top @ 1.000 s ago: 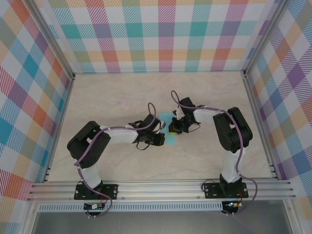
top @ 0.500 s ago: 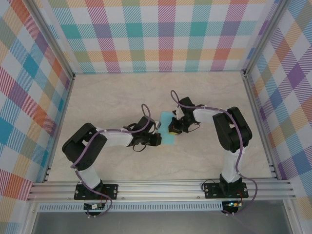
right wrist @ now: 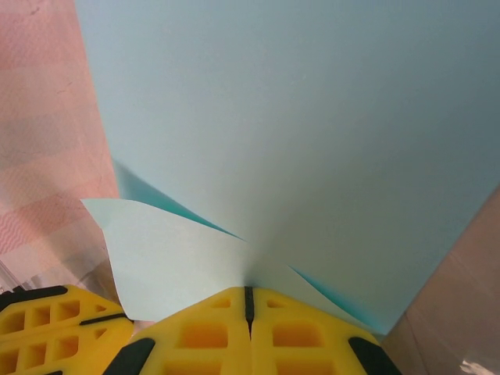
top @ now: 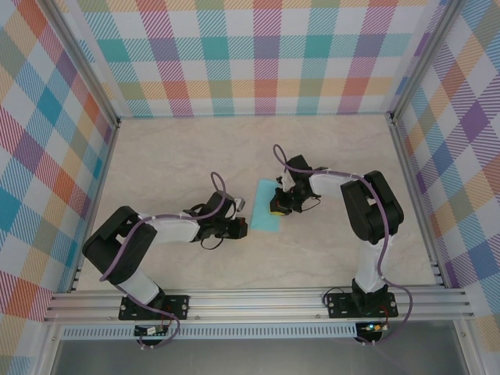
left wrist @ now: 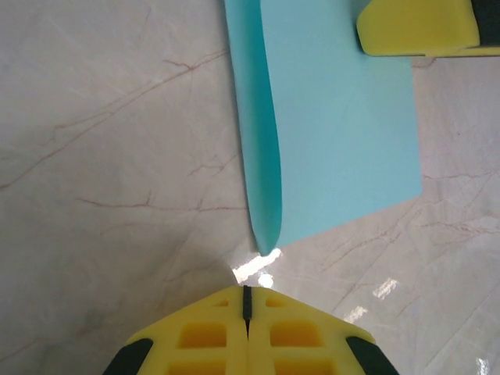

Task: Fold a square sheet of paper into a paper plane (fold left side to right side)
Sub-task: Fold the triangle a second time at the center of the table.

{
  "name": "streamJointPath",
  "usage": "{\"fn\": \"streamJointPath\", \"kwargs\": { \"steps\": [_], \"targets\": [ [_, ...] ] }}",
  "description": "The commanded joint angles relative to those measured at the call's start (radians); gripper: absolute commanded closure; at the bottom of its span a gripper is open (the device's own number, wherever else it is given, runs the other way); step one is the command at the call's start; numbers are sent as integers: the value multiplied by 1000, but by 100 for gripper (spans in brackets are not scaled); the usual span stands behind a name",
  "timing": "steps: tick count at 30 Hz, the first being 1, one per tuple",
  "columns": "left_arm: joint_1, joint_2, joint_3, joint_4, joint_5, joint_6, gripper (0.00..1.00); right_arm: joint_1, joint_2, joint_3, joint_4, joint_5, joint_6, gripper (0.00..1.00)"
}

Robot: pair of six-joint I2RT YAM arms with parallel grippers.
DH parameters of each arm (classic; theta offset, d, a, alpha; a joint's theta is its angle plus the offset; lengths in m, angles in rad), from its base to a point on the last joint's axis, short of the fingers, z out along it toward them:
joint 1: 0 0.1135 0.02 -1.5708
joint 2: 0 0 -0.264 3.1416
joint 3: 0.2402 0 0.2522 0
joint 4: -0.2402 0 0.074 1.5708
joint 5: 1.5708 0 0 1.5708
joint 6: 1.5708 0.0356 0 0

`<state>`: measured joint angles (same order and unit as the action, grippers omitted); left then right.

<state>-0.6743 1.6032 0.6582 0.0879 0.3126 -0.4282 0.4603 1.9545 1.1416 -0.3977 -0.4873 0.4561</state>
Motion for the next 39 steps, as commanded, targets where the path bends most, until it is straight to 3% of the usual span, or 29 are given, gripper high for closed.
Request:
{"fn": "streamJointPath", "kwargs": {
  "steps": [1, 17, 39],
  "targets": [
    [13, -24, 28, -18, 101, -7, 100, 6, 63, -26, -71, 132, -16, 100],
    [32, 180, 192, -25, 132, 20, 100, 6, 61, -26, -79, 136, -19, 100],
    [102, 112, -42, 83, 122, -34, 100, 6, 68, -31, -70, 127, -24, 100]
  ]
}}
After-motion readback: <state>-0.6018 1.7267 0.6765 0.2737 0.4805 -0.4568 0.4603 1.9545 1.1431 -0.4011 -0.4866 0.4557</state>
